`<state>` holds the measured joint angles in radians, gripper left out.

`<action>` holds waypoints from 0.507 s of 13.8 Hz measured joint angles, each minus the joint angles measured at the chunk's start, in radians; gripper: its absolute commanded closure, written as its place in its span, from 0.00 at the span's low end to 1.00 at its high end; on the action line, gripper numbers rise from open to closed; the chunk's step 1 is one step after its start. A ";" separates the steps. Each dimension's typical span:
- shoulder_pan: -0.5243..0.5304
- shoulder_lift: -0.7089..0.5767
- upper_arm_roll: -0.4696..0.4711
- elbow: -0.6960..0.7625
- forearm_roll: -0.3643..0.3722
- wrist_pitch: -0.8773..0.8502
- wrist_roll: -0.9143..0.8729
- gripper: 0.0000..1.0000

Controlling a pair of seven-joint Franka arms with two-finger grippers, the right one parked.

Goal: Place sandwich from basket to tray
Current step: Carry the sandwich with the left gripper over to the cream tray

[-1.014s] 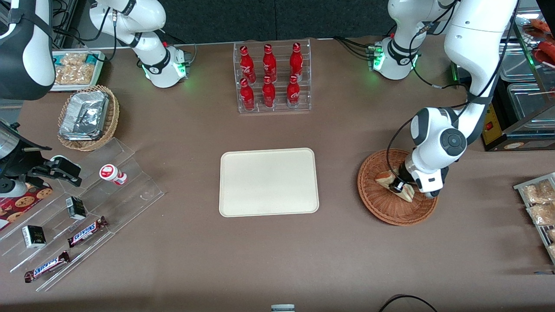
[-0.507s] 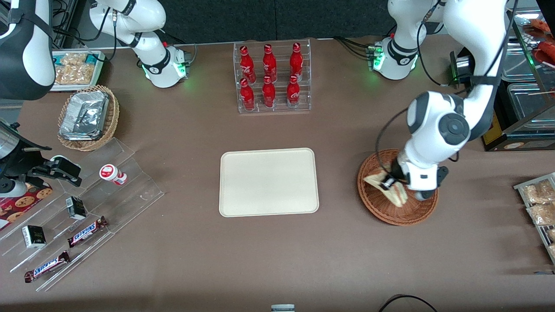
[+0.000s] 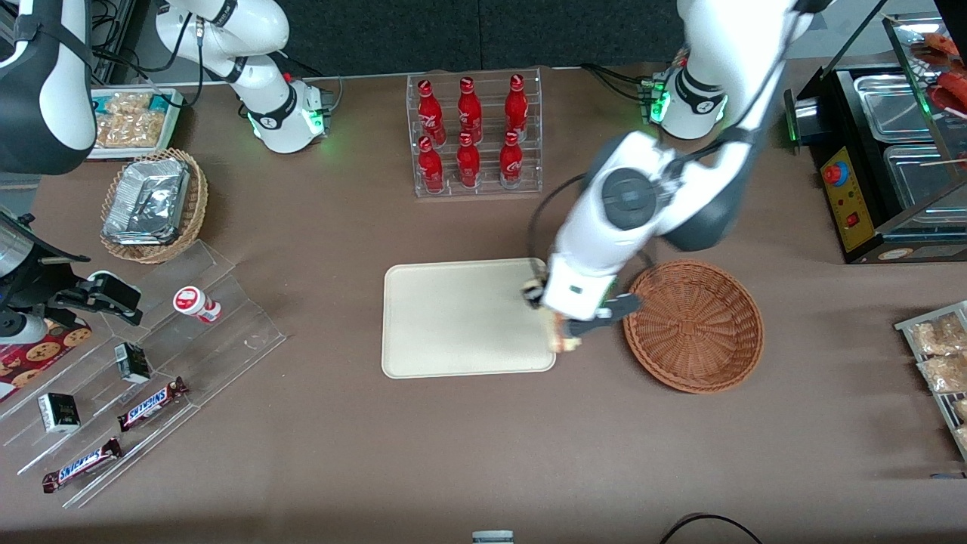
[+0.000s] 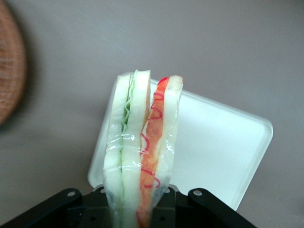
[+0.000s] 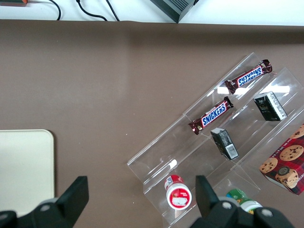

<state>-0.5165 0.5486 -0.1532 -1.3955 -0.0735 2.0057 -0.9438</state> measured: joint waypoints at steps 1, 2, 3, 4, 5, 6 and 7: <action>-0.042 0.051 0.001 0.043 0.000 0.001 0.003 0.99; -0.083 0.104 0.004 0.089 0.003 0.001 0.003 0.99; -0.114 0.156 0.007 0.132 0.010 0.000 0.003 0.99; -0.135 0.204 0.009 0.169 0.016 0.000 0.004 0.99; -0.151 0.247 0.010 0.193 0.023 0.001 0.007 0.99; -0.162 0.285 0.011 0.208 0.035 0.004 0.009 0.99; -0.171 0.319 0.011 0.217 0.051 0.016 0.010 0.99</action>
<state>-0.6879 0.8672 -0.1425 -1.1787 -0.0222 2.0216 -0.9341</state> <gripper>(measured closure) 0.837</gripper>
